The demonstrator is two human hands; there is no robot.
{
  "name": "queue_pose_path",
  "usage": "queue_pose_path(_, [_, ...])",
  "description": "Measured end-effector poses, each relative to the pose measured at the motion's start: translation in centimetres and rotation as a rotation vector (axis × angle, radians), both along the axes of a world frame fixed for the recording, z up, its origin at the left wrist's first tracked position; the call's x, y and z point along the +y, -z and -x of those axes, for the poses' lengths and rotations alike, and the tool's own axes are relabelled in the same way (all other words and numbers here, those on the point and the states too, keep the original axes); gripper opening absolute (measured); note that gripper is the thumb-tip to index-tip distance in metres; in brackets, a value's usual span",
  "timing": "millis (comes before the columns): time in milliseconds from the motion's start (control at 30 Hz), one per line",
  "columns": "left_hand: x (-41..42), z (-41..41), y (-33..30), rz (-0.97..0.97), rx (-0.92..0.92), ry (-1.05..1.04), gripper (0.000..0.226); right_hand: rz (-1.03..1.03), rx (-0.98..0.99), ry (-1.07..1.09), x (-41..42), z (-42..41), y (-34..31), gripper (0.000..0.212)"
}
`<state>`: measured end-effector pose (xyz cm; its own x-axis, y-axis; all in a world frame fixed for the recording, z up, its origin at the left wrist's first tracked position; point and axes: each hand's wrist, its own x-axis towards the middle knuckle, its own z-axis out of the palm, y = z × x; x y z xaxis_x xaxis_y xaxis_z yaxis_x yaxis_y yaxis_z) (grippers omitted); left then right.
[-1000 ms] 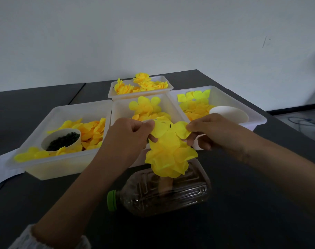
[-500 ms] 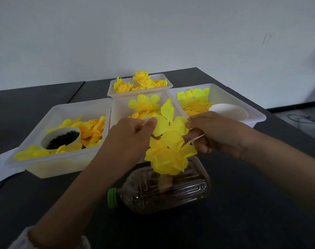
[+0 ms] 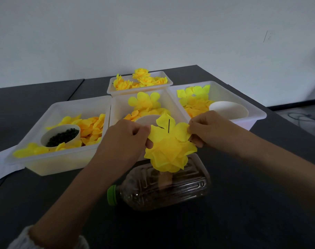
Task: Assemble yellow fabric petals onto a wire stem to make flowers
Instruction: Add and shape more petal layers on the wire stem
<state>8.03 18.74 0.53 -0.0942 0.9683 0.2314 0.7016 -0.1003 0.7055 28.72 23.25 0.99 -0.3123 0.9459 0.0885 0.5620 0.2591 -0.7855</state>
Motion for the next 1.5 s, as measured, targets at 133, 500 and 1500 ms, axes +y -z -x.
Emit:
queue_pose_path(133, [0.0,0.0,0.2,-0.017,0.081,-0.031,0.051,-0.074,-0.033,0.011,0.3,-0.2,0.9,0.046])
queue_pose_path(500, [-0.1,0.4,1.8,-0.055,0.167,-0.062,0.044,-0.135,-0.153,-0.059,1.3,-0.8,2.8,0.039])
queue_pose_path(1500, [-1.3,1.1,2.5,-0.337,-0.108,-0.092,0.023,0.02,-0.11,-0.002,0.7,-1.4,1.8,0.054])
